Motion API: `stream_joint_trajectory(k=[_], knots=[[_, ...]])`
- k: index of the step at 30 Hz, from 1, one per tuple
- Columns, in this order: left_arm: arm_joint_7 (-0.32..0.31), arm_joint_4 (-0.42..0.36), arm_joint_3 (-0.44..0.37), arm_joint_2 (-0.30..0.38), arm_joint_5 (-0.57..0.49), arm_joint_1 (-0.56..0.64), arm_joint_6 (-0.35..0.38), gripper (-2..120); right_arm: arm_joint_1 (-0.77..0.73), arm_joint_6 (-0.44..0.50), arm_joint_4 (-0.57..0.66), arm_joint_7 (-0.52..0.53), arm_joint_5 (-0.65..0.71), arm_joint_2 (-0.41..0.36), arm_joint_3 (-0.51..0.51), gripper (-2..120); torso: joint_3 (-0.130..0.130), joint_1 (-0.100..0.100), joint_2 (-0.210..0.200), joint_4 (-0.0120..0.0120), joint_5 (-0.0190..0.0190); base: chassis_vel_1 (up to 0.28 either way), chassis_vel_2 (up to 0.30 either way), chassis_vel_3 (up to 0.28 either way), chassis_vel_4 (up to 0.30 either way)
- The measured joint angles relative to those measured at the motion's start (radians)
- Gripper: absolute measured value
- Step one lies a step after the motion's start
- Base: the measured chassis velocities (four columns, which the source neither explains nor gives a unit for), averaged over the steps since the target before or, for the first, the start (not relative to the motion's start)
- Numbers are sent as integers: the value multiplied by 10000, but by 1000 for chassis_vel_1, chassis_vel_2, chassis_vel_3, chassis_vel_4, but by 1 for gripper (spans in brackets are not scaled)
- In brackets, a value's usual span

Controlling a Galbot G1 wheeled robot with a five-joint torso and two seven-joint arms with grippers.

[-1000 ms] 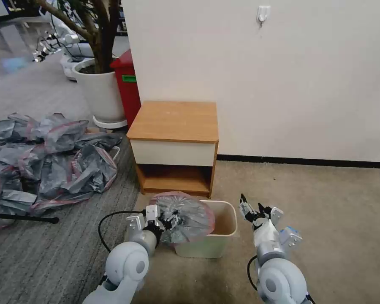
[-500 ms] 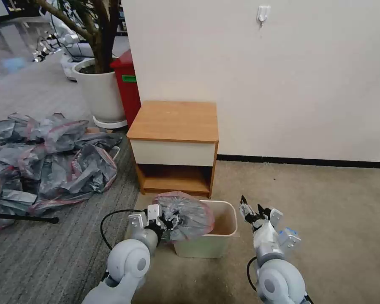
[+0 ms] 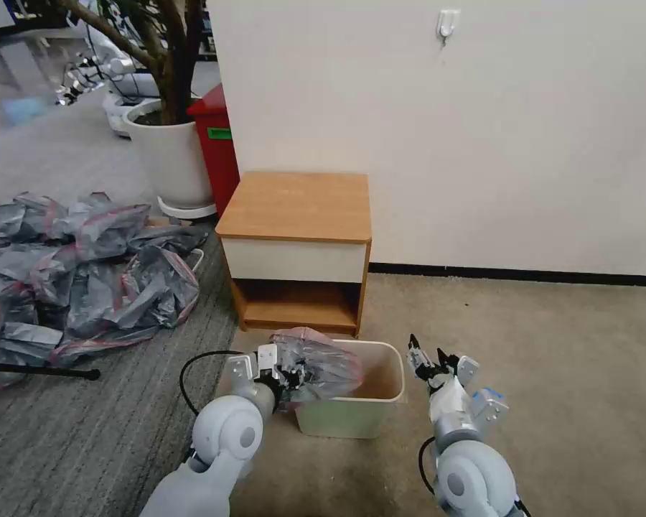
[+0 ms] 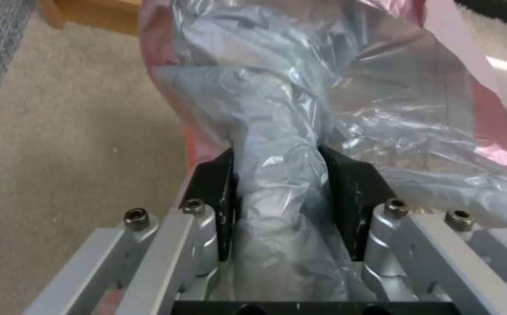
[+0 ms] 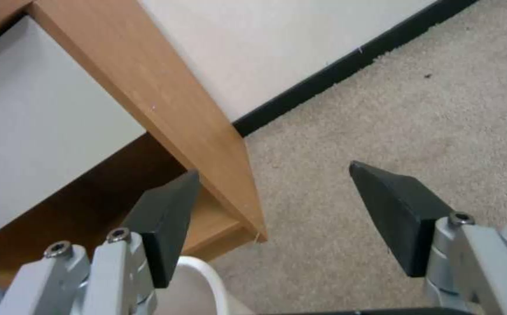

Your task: Pick up the garbage bag from the table and place it over the trash can.

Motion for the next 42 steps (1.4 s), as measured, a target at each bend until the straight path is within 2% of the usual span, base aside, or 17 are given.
stream_joint_trajectory(k=[2,5,9,13,16,19,20,23,24,25,28,29,30,33,34,40,42], knots=[[-82,24,27,8,-26,-29,4,32,4,1,-3,0,0,1,1,70,0,0,0,0,0,0,0,0,0],[-344,67,109,34,-90,-93,21,17,3,12,-8,-2,-5,-1,6,70,0,0,0,0,0,0,0,0,0],[-460,67,131,107,-136,-107,35,7,-1,45,60,-29,-82,-18,11,70,0,0,0,-1,-1,0,0,0,0],[-466,11,99,164,-185,-103,38,6,-23,140,248,-157,-327,-102,37,70,0,0,0,-2,0,0,0,0,0],[-225,-13,25,249,-180,-73,37,6,-49,192,527,-271,-616,-282,51,71,-1,0,0,-1,0,0,0,0,0],[764,-13,-154,585,159,60,-361,6,-119,90,1440,-615,-564,-985,7,73,-1,0,0,-2,-1,0,0,0,0],[764,-13,-154,585,159,60,-361,6,-119,90,1440,-615,-564,-985,7,73,-1,0,0,-2,-1,0,0,0,0],[1830,5,-438,957,643,260,-1103,6,-211,-440,2561,-966,590,-1993,-126,75,-1,0,0,-1,-1,0,0,0,0],[1830,5,-438,957,643,260,-1103,6,-211,-440,2561,-966,590,-1993,-126,75,-1,0,0,-1,-1,0,0,0,0],[2152,34,-533,1055,799,333,-1362,6,-215,-625,2848,-1085,1029,-2248,-155,75,-1,0,0,-1,-1,0,0,0,0],[3381,167,-888,1297,1296,563,-2168,6,-58,-1965,3663,-1312,3088,-2967,-200,75,-1,0,1,-1,-1,0,0,0,0],[3381,167,-888,1297,1296,563,-2168,6,-58,-1965,3663,-1312,3088,-2967,-200,75,-1,0,1,-1,-1,0,0,0,0],[3818,215,-1002,1353,1470,652,-2477,6,107,-2490,3802,-1316,3766,-3167,-303,75,-1,0,0,1,-1,0,0,0,0],[4821,345,-1244,1451,1923,834,-3143,6,525,-3182,3770,-1313,4390,-3462,-824,75,-1,0,0,1,-1,0,0,0,0],[4821,345,-1244,1451,1923,834,-3143,6,525,-3182,3770,-1313,4390,-3462,-824,75,-1,0,0,1,-1,0,0,0,0],[5824,420,-1499,1525,2314,1127,-3949,6,1297,-3594,3190,-1270,4560,-3422,-1696,75,-1,-1,0,0,0,0,0,0,0],[5938,420,-1533,1527,2358,1170,-4020,6,1429,-3596,3076,-1262,4516,-3399,-1807,75,0,0,0,0,0,0,0,0,0]])
